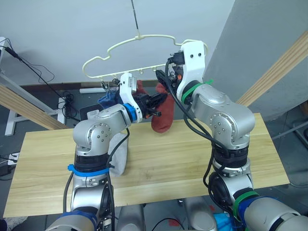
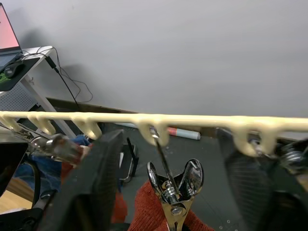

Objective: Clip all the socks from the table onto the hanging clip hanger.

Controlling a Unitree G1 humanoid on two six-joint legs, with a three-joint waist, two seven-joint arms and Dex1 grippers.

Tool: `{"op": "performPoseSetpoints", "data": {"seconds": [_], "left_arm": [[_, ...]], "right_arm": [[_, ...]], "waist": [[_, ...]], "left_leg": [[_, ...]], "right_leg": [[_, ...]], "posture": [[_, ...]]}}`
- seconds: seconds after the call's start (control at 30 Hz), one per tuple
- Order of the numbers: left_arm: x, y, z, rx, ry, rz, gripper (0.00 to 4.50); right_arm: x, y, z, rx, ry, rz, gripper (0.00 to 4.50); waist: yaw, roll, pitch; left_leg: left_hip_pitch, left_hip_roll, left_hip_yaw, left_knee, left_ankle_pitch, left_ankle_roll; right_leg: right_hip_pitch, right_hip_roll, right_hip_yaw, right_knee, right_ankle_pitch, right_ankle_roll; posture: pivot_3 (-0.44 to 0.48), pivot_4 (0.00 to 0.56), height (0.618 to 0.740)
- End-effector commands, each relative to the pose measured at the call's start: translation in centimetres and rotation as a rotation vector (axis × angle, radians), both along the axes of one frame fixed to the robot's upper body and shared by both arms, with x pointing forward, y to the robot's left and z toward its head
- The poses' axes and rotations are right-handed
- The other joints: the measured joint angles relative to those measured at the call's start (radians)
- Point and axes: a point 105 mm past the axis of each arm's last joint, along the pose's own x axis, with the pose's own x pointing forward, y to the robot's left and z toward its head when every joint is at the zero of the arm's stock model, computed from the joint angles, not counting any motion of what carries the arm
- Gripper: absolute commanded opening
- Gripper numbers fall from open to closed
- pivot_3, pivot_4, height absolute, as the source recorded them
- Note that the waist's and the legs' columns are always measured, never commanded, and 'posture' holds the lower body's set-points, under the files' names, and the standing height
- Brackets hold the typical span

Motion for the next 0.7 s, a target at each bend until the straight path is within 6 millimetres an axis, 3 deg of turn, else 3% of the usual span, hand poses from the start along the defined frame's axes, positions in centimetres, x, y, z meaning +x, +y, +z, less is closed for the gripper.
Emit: {"op": "performPoseSetpoints", "data": {"seconds": [0.03, 0.1, 0.37, 0.7], "left_arm": [[-0.7, -0.3, 1.7, -0.027, -0.065, -0.029, 0.00], [-0.7, -0.2, 1.8, -0.052, -0.048, -0.036, 0.00], [-1.2, 0.2, 1.1, 0.035, -0.064, -0.024, 2.35], [-4.2, 3.0, -0.7, 0.214, -0.100, -0.047, 2.35]], "right_arm": [[-0.7, 0.2, 1.7, 0.029, -0.068, 0.019, 3.04], [-0.7, 0.2, 1.7, 0.030, -0.068, 0.019, 3.04], [-1.0, 0.1, 1.6, 0.045, -0.048, 0.038, 3.06], [-2.6, -0.7, -0.1, 0.094, 0.089, 0.108, 3.06]], "waist": [[0.000, 0.000, 0.000], [0.000, 0.000, 0.000], [0.000, 0.000, 0.000], [0.000, 0.000, 0.000]], "left_leg": [[0.000, 0.000, 0.000, 0.000, 0.000, 0.000], [0.000, 0.000, 0.000, 0.000, 0.000, 0.000], [0.000, 0.000, 0.000, 0.000, 0.000, 0.000], [0.000, 0.001, -0.002, -0.002, 0.000, 0.000]], "right_leg": [[0.000, 0.000, 0.000, 0.000, 0.000, 0.000], [0.000, 0.000, 0.000, 0.000, 0.000, 0.000], [0.000, 0.000, 0.000, 0.000, 0.000, 0.000], [-0.002, -0.001, 0.001, 0.000, 0.000, 0.000]], "posture": [[-0.198, 0.368, 0.740], [-0.199, 0.367, 0.740], [-0.201, 0.364, 0.740], [-0.200, 0.362, 0.740]]}}
